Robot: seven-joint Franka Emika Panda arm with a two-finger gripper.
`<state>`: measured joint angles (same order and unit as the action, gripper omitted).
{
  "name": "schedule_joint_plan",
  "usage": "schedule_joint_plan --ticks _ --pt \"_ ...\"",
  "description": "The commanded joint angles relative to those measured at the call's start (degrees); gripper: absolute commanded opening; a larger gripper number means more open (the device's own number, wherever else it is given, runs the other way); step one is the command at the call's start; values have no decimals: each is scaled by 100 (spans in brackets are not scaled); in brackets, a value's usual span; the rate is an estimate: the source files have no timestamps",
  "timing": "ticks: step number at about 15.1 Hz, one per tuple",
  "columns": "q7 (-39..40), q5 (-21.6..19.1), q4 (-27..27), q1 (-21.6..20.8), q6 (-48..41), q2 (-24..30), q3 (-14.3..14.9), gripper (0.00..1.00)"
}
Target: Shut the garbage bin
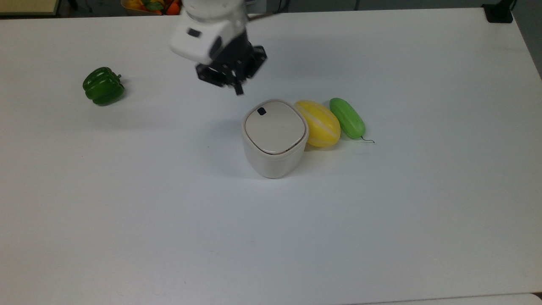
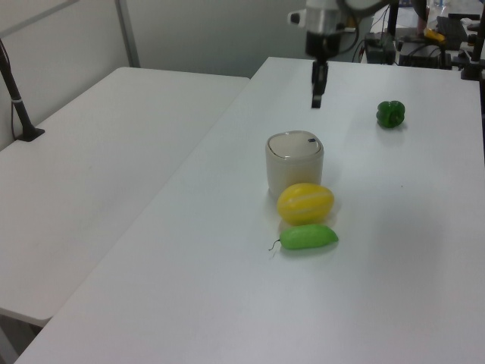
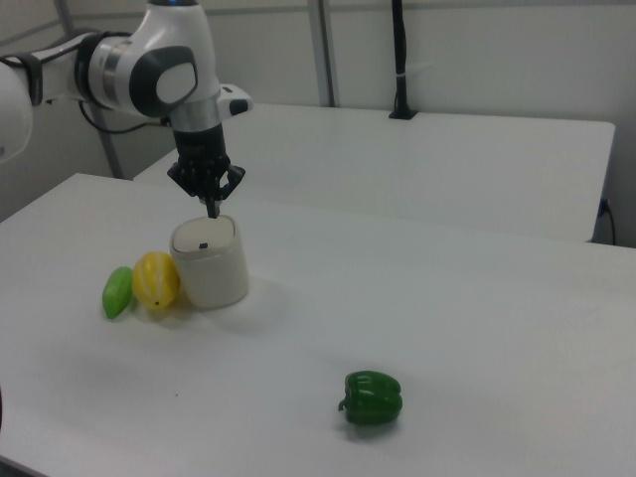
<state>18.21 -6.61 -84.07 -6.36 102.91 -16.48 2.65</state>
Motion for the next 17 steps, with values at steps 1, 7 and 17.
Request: schedule_joint_plan --ticks 1,7,17 --pt "-142 160 -180 362 -788 601 25 0" --pt "-1349 283 -188 821 -1766 1014 8 11" --pt "-1885 565 -22 1093 -1783 1076 34 100"
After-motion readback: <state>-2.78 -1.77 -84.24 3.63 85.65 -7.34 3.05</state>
